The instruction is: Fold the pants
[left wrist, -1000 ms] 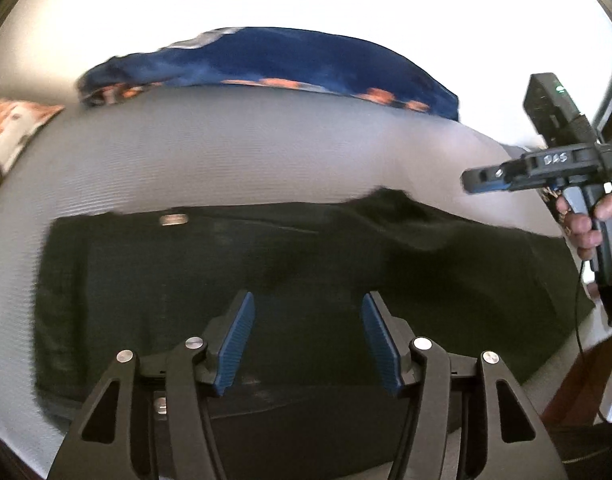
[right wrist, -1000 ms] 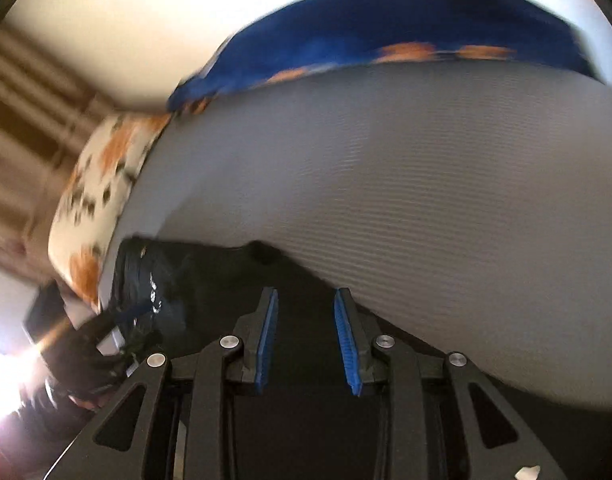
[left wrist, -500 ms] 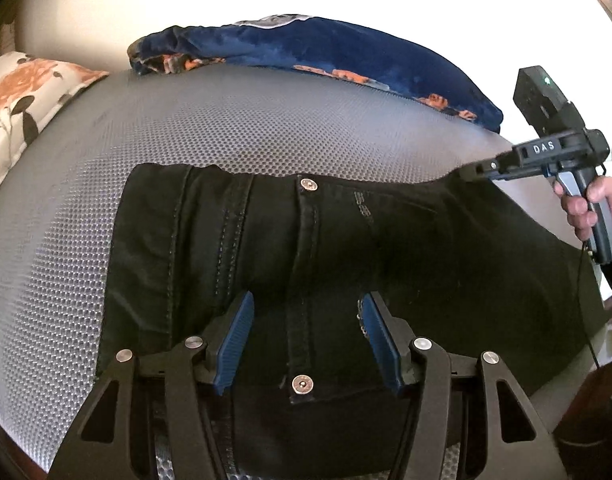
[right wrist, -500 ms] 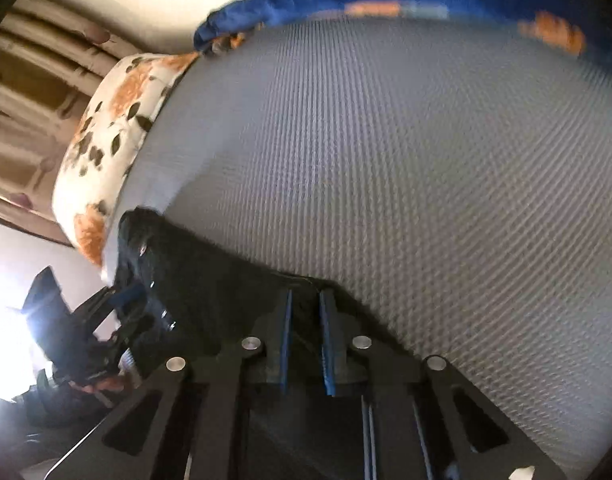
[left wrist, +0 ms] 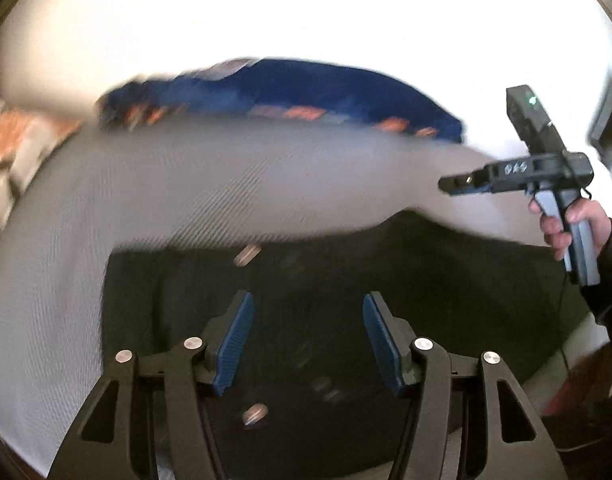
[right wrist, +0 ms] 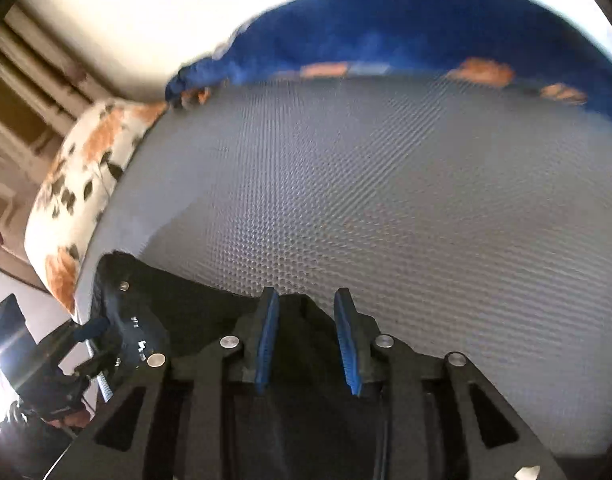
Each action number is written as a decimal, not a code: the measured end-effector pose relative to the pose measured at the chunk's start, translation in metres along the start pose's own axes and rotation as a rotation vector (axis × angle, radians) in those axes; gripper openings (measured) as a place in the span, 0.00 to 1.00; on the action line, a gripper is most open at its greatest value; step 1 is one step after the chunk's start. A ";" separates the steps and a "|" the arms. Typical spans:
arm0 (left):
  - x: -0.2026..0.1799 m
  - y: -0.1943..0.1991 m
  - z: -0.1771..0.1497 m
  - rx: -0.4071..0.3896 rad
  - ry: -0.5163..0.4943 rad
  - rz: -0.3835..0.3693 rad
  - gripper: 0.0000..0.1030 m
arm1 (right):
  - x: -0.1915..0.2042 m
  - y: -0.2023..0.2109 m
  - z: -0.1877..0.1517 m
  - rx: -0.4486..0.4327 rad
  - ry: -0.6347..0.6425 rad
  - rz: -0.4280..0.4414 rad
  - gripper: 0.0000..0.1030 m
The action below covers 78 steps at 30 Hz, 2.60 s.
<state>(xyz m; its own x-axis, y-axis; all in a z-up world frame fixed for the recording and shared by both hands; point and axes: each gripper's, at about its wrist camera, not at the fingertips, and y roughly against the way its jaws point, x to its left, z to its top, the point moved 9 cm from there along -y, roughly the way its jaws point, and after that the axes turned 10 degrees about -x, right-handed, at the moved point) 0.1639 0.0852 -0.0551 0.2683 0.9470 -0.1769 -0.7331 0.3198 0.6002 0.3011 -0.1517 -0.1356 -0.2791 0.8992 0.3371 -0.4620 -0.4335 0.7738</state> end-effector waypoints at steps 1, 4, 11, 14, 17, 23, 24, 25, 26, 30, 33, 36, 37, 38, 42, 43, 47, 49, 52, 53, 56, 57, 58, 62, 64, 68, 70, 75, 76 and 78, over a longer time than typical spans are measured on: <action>-0.011 -0.003 0.006 -0.003 -0.020 -0.022 0.60 | -0.009 0.018 -0.001 -0.026 0.001 -0.050 0.28; -0.055 -0.024 0.019 0.004 -0.085 -0.108 0.60 | -0.029 0.057 -0.015 -0.072 0.019 -0.164 0.31; -0.125 -0.104 0.013 0.112 -0.136 -0.208 0.60 | -0.079 0.091 -0.084 -0.041 -0.032 -0.370 0.34; -0.135 -0.132 0.009 0.161 -0.146 -0.206 0.59 | -0.097 0.088 -0.103 -0.026 -0.061 -0.413 0.34; -0.134 -0.148 0.007 0.171 -0.150 -0.169 0.58 | -0.106 0.082 -0.107 -0.046 -0.036 -0.473 0.34; -0.122 -0.163 0.003 0.174 -0.167 -0.086 0.56 | -0.113 0.068 -0.095 -0.100 -0.036 -0.509 0.39; -0.124 -0.161 0.003 0.168 -0.196 -0.071 0.56 | -0.112 0.067 -0.094 -0.103 -0.033 -0.512 0.41; -0.124 -0.159 0.003 0.164 -0.200 -0.066 0.56 | -0.112 0.067 -0.093 -0.104 -0.030 -0.515 0.41; -0.124 -0.153 0.003 0.160 -0.192 -0.068 0.56 | -0.112 0.067 -0.092 -0.103 -0.026 -0.516 0.41; -0.118 -0.121 0.008 0.126 -0.166 -0.092 0.56 | -0.104 0.078 -0.093 -0.121 -0.042 -0.481 0.41; -0.107 -0.094 0.003 0.108 -0.156 -0.075 0.56 | -0.096 0.091 -0.103 -0.132 -0.050 -0.464 0.41; -0.087 -0.069 -0.008 0.108 -0.115 -0.034 0.56 | -0.092 0.104 -0.120 -0.136 -0.065 -0.458 0.42; -0.081 -0.062 -0.011 0.111 -0.103 -0.022 0.56 | -0.091 0.108 -0.126 -0.136 -0.073 -0.455 0.42; -0.072 -0.051 -0.018 0.113 -0.093 -0.002 0.56 | -0.091 0.112 -0.133 -0.136 -0.082 -0.450 0.42; -0.048 -0.029 -0.039 0.129 -0.068 0.052 0.57 | -0.099 0.130 -0.160 -0.132 -0.105 -0.477 0.42; -0.043 -0.026 -0.044 0.134 -0.059 0.059 0.57 | -0.102 0.136 -0.168 -0.134 -0.115 -0.483 0.42; -0.019 -0.022 -0.071 0.172 -0.015 0.117 0.57 | -0.133 0.153 -0.196 -0.119 -0.175 -0.566 0.43; -0.014 -0.018 -0.074 0.143 -0.022 0.131 0.57 | -0.151 0.167 -0.206 -0.147 -0.229 -0.573 0.43; -0.011 -0.015 -0.076 0.142 -0.021 0.139 0.57 | -0.181 0.194 -0.219 -0.152 -0.294 -0.679 0.48; -0.011 -0.015 -0.077 0.140 -0.019 0.141 0.57 | -0.189 0.200 -0.224 -0.154 -0.314 -0.692 0.47; -0.010 -0.015 -0.077 0.132 -0.013 0.145 0.58 | -0.212 0.223 -0.238 -0.178 -0.392 -0.717 0.46; -0.012 -0.014 -0.077 0.131 -0.012 0.146 0.60 | -0.218 0.232 -0.243 -0.188 -0.422 -0.721 0.46; -0.013 -0.014 -0.077 0.131 -0.006 0.144 0.62 | -0.222 0.242 -0.246 -0.205 -0.448 -0.718 0.46; -0.015 -0.016 -0.076 0.129 -0.004 0.163 0.65 | -0.230 0.272 -0.263 -0.256 -0.556 -0.690 0.46; -0.016 -0.016 -0.077 0.130 -0.010 0.176 0.65 | -0.237 0.284 -0.276 -0.277 -0.619 -0.663 0.46; -0.026 -0.013 -0.074 0.125 -0.012 0.161 0.65 | -0.249 0.297 -0.294 -0.320 -0.737 -0.602 0.46; -0.035 -0.010 -0.072 0.116 -0.013 0.142 0.65 | -0.255 0.300 -0.300 -0.341 -0.781 -0.579 0.46; -0.066 -0.008 -0.065 0.085 -0.053 0.094 0.65 | -0.265 0.297 -0.303 -0.354 -0.817 -0.563 0.47; -0.071 -0.008 -0.063 0.081 -0.061 0.088 0.65 | -0.269 0.295 -0.303 -0.358 -0.832 -0.558 0.47; -0.084 -0.010 -0.063 0.078 -0.085 0.065 0.65 | -0.272 0.295 -0.305 -0.380 -0.855 -0.542 0.47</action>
<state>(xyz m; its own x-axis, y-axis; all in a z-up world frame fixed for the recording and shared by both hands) 0.1096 0.0043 -0.0954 0.2764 0.9584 -0.0714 -0.7006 0.2518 0.6677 -0.0155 -0.5427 -0.1626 0.6531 0.6571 0.3766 -0.6192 0.1770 0.7651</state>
